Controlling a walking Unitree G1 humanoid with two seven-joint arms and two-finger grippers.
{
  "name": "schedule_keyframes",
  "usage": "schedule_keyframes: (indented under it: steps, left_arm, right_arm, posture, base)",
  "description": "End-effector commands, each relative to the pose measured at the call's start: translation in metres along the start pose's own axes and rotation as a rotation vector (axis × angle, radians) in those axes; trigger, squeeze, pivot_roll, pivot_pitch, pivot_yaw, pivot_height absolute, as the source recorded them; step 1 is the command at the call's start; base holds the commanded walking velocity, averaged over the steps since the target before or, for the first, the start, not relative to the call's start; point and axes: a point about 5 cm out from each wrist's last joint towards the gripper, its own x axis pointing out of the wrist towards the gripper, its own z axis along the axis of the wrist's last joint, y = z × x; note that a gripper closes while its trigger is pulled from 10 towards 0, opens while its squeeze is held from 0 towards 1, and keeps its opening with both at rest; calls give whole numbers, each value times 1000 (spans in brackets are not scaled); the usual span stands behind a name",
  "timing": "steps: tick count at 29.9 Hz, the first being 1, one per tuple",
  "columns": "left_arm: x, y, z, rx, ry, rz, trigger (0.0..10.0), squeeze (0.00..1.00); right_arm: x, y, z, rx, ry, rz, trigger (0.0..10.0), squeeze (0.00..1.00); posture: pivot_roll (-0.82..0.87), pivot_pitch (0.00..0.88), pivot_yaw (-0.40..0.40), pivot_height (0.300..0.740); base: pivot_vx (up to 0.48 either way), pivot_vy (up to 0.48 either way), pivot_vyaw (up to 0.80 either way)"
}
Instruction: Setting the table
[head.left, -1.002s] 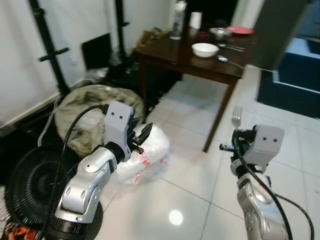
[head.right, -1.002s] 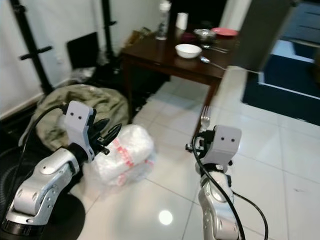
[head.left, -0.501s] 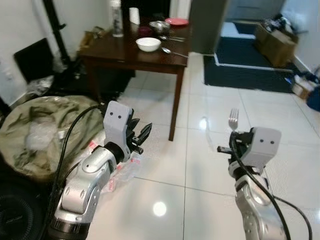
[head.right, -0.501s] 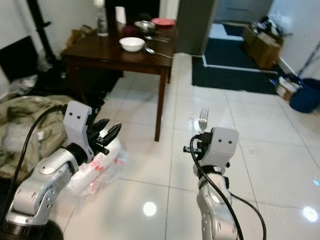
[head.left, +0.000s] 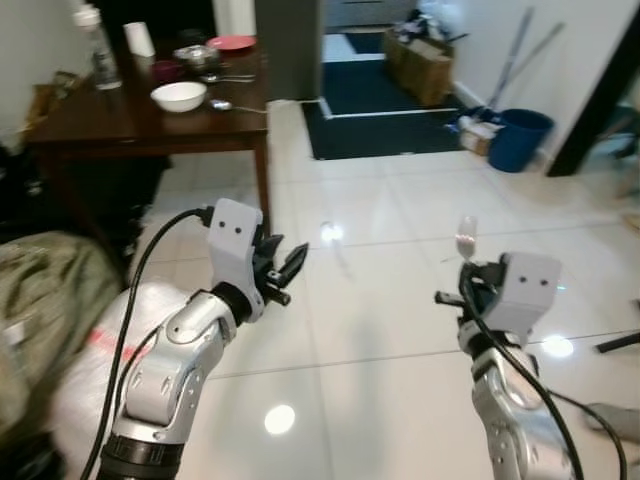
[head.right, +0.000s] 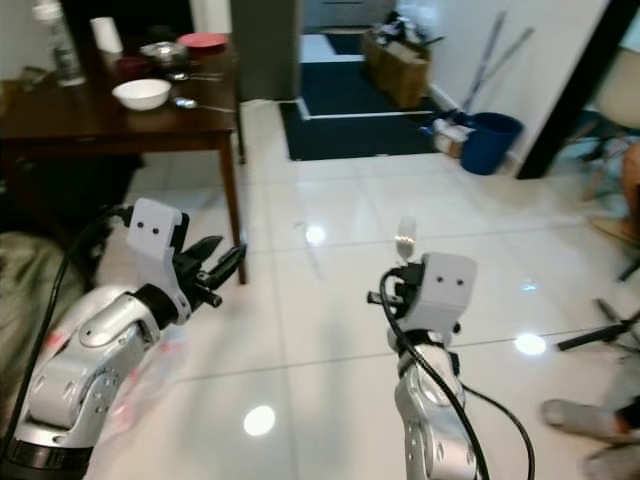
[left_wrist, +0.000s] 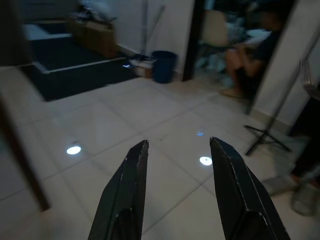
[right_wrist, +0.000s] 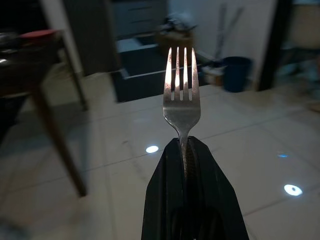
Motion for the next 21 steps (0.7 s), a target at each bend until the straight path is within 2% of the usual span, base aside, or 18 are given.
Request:
schedule_keyframes:
  steps: [1, 9, 21]
  left_arm:
    - [-2, 1, -2, -15, 10, 2, 10000, 0]
    - [-1, 1, -1, -56, 7, -1, 10000, 0]
    - [1, 2, 3, -42, -38, 15, 10000, 0]
  right_arm:
    - [-3, 1, -5, 11, 19, -2, 10000, 0]
    - [-3, 1, -5, 12, 19, -3, 10000, 0]
    - [-2, 1, -5, 9, 18, -2, 10000, 0]
  posture:
    - [25, 117, 75, 740]
    - [25, 117, 75, 740]
    - [22, 116, 73, 740]
  base:
    - [0, 0, -800]
    - [0, 0, -800]
    - [0, 0, -800]
